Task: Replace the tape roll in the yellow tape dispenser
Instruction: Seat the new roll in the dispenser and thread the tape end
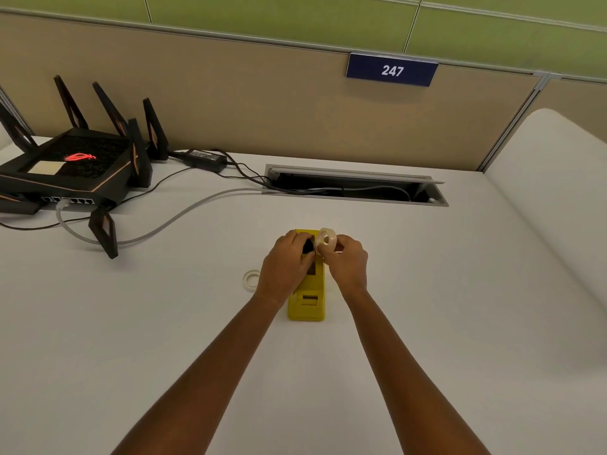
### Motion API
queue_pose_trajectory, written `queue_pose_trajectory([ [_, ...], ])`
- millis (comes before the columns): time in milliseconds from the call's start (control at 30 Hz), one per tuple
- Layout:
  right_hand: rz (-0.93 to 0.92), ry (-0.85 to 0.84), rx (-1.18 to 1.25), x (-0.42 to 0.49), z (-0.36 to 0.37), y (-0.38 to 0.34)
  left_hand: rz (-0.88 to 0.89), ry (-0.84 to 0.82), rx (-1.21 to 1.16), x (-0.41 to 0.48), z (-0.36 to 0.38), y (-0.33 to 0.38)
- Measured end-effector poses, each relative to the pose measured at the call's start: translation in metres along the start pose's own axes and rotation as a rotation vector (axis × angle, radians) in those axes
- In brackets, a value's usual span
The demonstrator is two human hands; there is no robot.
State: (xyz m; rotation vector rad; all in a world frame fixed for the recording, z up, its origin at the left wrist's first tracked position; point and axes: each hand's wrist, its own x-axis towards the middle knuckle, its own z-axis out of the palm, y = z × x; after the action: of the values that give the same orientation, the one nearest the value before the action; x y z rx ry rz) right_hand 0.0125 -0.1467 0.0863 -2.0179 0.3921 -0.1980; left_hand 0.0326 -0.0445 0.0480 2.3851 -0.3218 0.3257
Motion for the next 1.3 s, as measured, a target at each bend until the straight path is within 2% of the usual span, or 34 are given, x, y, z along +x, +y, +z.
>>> queue_pose_trajectory([
  [167, 0.073, 0.017, 0.066, 0.001, -0.007, 0.001, -0.192, 0.119, -0.43, -0.002, -0.009, 0.007],
  [267, 0.065, 0.019, 0.082, 0.0, -0.009, -0.001, -0.253, 0.09, -0.562, -0.001, -0.009, 0.009],
  [367, 0.031, 0.012, 0.07, -0.002, -0.009, -0.006, -0.226, 0.05, -0.555, -0.002, -0.005, 0.01],
  [700, -0.129, -0.046, -0.062, -0.008, -0.009, -0.016, -0.266, 0.119, -0.566, 0.004, -0.002, 0.011],
  [1067, -0.147, -0.054, -0.107, -0.007, -0.003, -0.02, -0.346, 0.154, -0.682, 0.003, -0.003, 0.014],
  [1300, -0.116, 0.022, -0.053, -0.008, 0.0, -0.024, -0.336, 0.142, -0.717, 0.002, -0.007, 0.022],
])
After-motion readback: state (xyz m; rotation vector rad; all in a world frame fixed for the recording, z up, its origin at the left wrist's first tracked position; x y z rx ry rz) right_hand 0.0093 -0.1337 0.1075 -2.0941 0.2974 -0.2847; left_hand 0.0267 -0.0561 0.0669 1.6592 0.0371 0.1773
